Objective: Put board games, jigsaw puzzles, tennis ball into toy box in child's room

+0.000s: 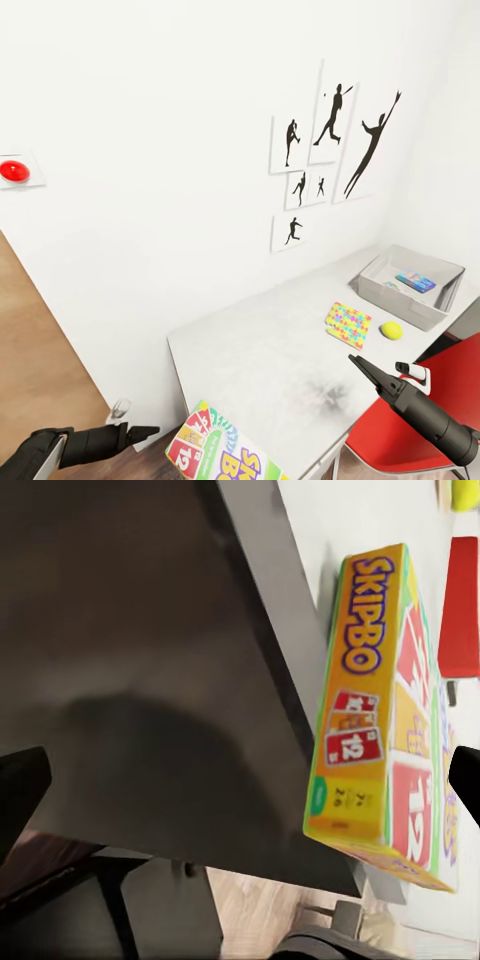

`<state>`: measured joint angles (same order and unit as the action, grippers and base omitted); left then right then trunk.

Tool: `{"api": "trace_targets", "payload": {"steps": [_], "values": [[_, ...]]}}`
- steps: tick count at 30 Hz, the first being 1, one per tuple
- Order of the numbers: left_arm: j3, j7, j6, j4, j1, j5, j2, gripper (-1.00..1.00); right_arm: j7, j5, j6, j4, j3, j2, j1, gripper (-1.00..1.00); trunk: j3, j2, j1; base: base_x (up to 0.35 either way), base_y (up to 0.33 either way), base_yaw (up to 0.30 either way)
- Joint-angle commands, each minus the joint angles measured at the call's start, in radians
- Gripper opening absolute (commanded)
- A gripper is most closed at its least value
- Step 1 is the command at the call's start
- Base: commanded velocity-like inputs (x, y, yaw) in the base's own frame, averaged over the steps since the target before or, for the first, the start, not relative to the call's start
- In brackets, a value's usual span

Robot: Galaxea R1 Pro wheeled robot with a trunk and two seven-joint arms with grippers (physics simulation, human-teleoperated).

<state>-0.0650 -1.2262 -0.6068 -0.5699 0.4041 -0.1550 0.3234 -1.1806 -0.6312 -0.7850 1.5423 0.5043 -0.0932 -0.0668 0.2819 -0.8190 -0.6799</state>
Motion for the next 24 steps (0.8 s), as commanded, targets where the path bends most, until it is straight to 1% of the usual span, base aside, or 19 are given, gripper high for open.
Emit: {"api": "trace_targets", "payload": {"steps": [1,4,6,9,13,17,24], "values": [[0.005,-0.002,-0.009,0.0,0.001,-0.003,0.0,1.0,-0.001,-0.004,-0.007,0.0,0.0,0.0,-0.001,1.0,0.001,-0.001,0.0,0.0,0.0,0.0],[0.024,-0.001,-0.008,0.0,0.0,-0.004,-0.003,1.0,-0.001,-0.006,-0.007,0.0,0.001,0.0,-0.001,1.0,0.001,-0.001,0.0,0.0,0.0,0.0],[0.033,-0.002,0.008,0.001,0.0,-0.005,-0.007,1.0,-0.001,-0.006,-0.007,0.0,0.001,0.0,-0.001,1.0,0.001,-0.001,0.0,0.0,0.0,0.0],[0.037,-0.003,0.033,0.001,0.0,-0.006,-0.01,1.0,-0.001,-0.007,-0.007,0.0,0.002,0.0,-0.001,1.0,0.001,-0.001,0.0,0.0,-0.024,0.0],[0.039,-0.004,0.049,0.001,0.0,-0.006,-0.015,1.0,-0.001,-0.008,-0.007,0.0,0.002,0.0,-0.001,1.0,0.001,-0.001,0.0,0.0,-0.174,0.0],[0.039,-0.004,0.054,0.001,0.0,-0.006,-0.017,1.0,-0.001,-0.008,-0.007,0.0,0.002,0.0,-0.001,1.0,0.001,-0.001,0.0,0.0,-0.107,0.0],[0.04,-0.004,0.057,0.001,-0.001,-0.006,-0.018,1.0,-0.001,-0.009,-0.007,0.001,0.002,0.0,-0.001,1.0,0.001,-0.001,0.0,0.0,-0.026,0.0]]}}
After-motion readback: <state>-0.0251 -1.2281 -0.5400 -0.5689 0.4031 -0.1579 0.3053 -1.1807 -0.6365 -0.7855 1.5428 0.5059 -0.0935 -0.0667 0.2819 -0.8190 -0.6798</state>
